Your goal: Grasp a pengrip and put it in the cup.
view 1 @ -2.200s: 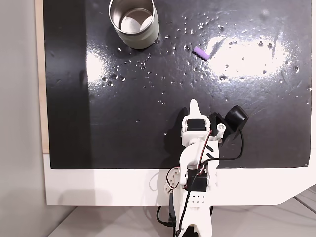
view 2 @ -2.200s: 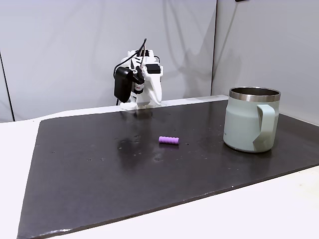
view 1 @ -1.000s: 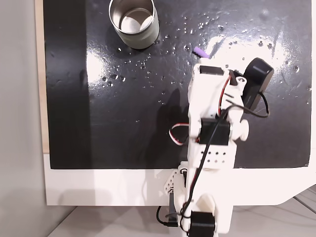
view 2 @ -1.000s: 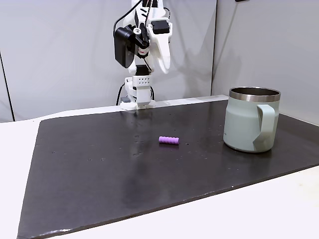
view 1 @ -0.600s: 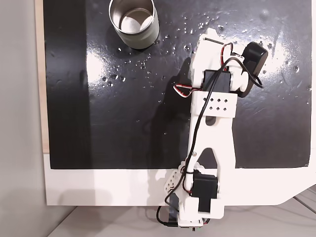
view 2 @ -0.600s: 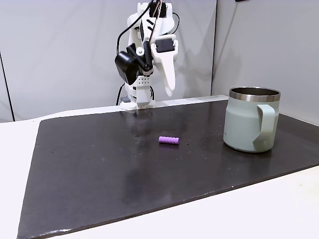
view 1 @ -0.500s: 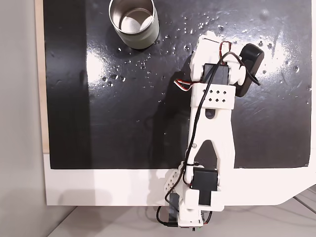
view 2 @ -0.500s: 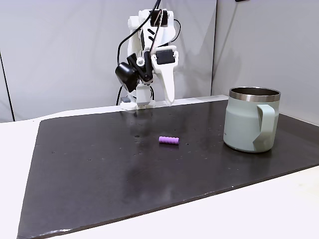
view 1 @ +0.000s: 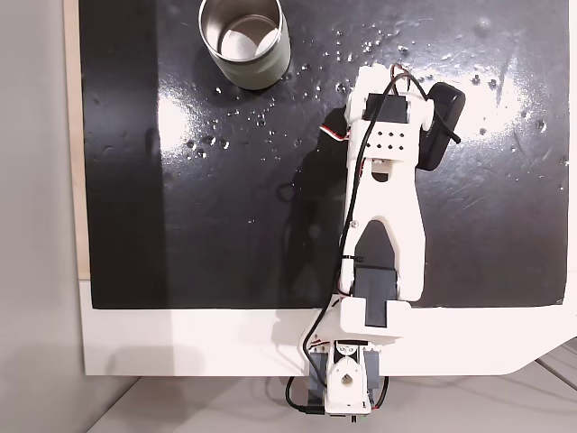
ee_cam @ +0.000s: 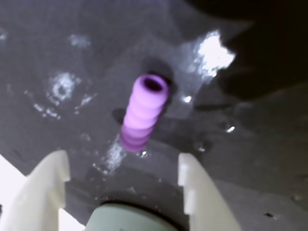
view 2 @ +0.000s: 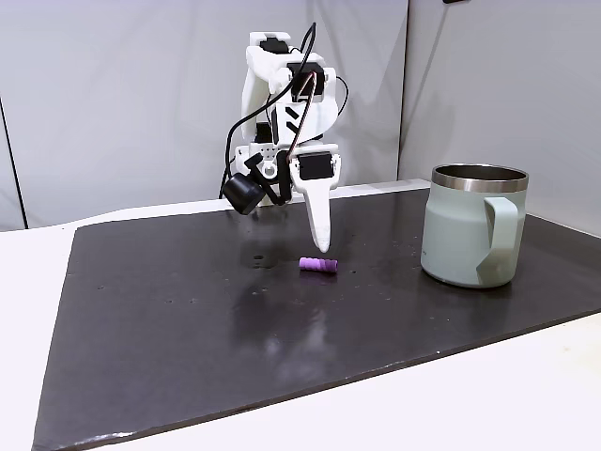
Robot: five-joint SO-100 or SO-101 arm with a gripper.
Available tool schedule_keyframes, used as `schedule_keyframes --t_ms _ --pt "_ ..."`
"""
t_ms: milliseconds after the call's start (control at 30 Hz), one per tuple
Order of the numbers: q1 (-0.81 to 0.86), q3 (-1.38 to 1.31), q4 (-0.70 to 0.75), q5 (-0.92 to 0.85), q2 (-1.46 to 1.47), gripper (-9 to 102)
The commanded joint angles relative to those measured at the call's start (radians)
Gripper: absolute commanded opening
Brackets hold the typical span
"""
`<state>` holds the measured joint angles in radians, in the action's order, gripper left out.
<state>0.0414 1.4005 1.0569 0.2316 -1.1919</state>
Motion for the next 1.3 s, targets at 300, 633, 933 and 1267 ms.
schedule_keyframes --t_ms 300,633,933,1267 --pt "0.055 -0.140 -0.011 0.008 0.109 25" --pt "0.061 -0.233 0.026 0.032 0.207 14" --pt "0.064 -0.284 0.063 0.038 0.241 4" --pt "0.077 -0.327 0.104 0.035 0.216 3"
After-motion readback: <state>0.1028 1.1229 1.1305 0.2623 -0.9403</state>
